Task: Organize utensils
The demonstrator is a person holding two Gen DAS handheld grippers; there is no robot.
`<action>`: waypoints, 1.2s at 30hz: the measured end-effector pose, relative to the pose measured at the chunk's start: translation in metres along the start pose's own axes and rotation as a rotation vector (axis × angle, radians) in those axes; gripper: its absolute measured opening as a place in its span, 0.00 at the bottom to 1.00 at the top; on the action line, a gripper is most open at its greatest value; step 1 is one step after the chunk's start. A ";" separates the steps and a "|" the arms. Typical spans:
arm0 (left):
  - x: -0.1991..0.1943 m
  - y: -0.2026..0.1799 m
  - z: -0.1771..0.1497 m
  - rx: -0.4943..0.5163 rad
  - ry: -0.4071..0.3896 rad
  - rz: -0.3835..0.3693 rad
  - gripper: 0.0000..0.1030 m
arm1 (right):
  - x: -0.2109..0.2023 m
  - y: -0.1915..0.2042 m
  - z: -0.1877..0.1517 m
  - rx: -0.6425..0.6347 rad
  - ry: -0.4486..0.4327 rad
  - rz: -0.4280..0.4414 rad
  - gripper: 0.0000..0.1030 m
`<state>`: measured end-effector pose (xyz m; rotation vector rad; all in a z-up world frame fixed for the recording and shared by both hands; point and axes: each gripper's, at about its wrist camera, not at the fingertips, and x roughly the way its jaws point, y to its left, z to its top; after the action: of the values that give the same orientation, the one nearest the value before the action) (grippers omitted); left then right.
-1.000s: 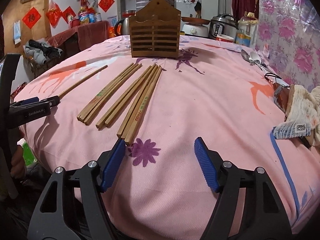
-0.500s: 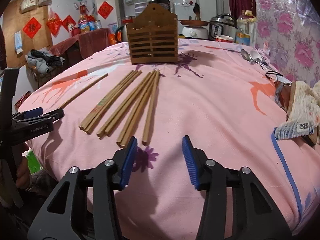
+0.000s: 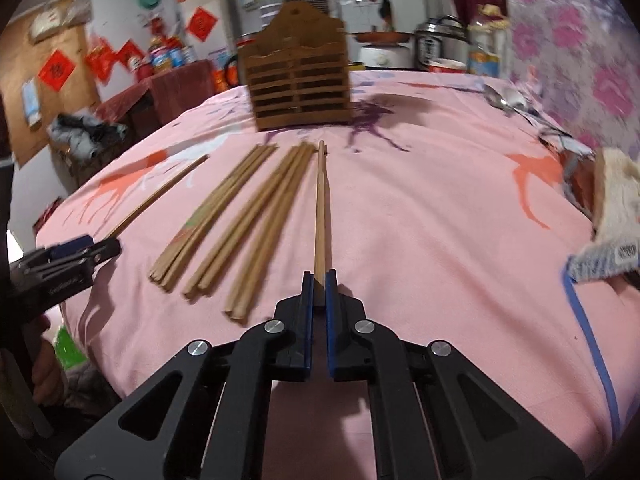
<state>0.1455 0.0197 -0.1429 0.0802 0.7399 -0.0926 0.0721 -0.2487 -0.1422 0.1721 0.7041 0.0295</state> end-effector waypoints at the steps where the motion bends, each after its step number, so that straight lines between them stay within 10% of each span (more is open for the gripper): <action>1: 0.000 -0.002 0.000 0.007 -0.002 -0.002 0.43 | 0.000 -0.001 0.000 0.004 -0.001 0.002 0.06; 8: 0.007 0.001 0.004 -0.021 -0.001 -0.023 0.42 | -0.001 -0.001 -0.002 -0.012 -0.001 -0.004 0.08; 10: 0.005 -0.002 0.004 -0.002 -0.005 -0.047 0.11 | -0.001 0.000 -0.002 -0.014 -0.002 -0.006 0.07; 12: 0.003 -0.005 0.004 0.010 0.002 -0.083 0.06 | -0.001 -0.001 -0.002 -0.013 -0.004 -0.005 0.06; 36: -0.068 -0.026 0.120 0.048 -0.123 -0.173 0.05 | -0.084 0.009 0.095 -0.039 -0.317 0.040 0.06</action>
<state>0.1729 -0.0145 -0.0099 0.0553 0.6211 -0.2778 0.0704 -0.2610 -0.0157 0.1496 0.3841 0.0525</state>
